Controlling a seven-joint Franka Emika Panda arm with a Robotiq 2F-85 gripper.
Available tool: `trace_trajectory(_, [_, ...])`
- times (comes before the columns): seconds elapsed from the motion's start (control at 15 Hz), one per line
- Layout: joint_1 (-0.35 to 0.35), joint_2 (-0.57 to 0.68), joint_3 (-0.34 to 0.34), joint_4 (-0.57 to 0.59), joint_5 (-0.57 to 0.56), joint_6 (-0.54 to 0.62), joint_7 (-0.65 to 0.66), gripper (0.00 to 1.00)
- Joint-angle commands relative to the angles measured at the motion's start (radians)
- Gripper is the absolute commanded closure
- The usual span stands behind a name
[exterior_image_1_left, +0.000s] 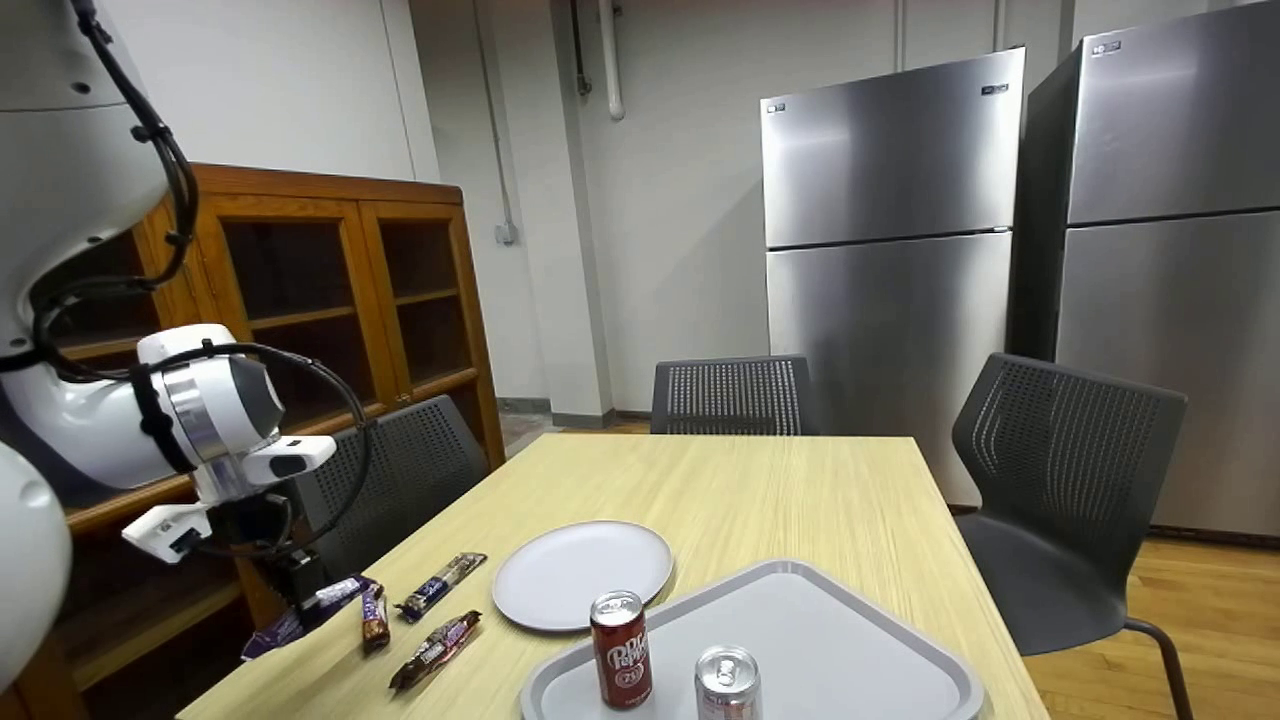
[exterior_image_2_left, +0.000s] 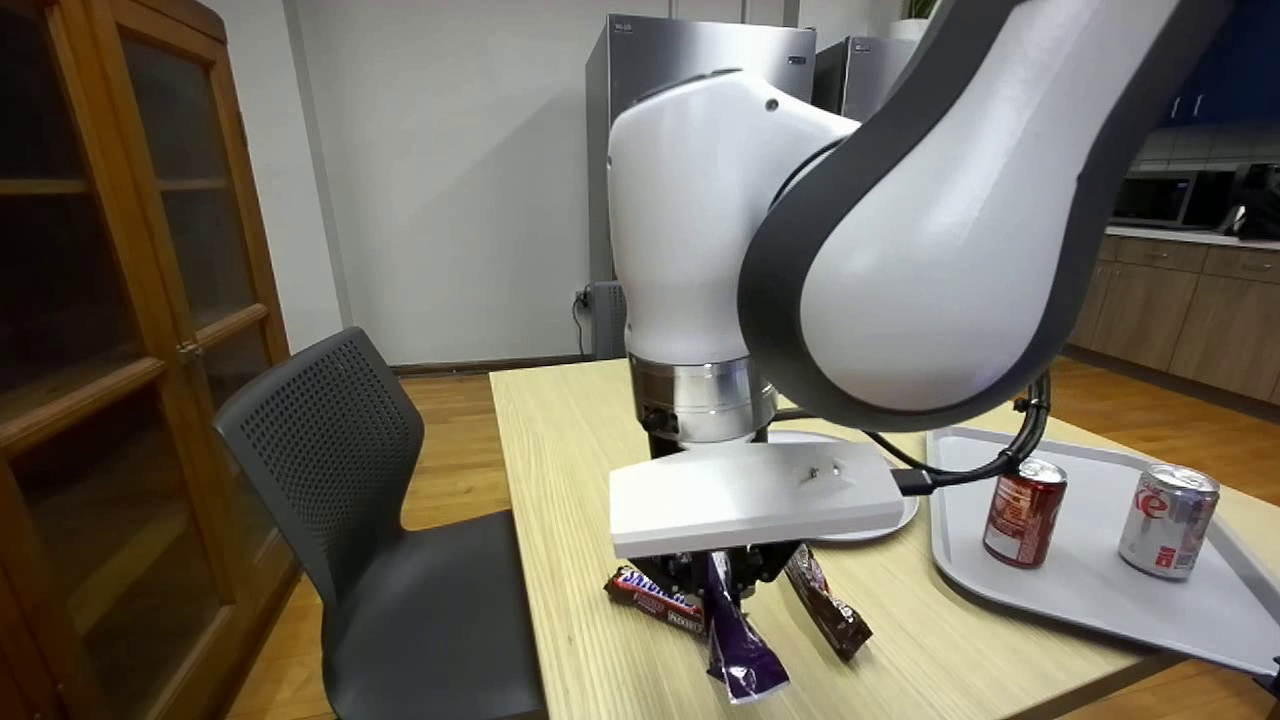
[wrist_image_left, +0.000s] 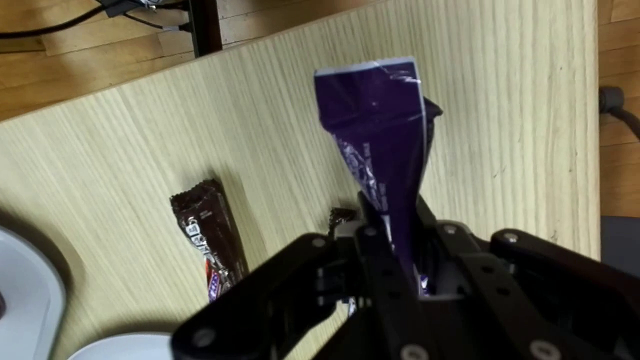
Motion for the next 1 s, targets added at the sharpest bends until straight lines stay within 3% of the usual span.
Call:
trace_trajectory(0.0, [0.009, 0.029, 0.005, 0.008, -0.035, 0.041, -0.091, 0.96])
trace_trajectory(0.53, [0.046, 0.094, -0.013, 0.027, -0.025, 0.092, -0.323, 0.96])
trace_trajectory(0.93, [0.083, 0.127, -0.041, 0.042, -0.021, 0.09, -0.381, 0.96])
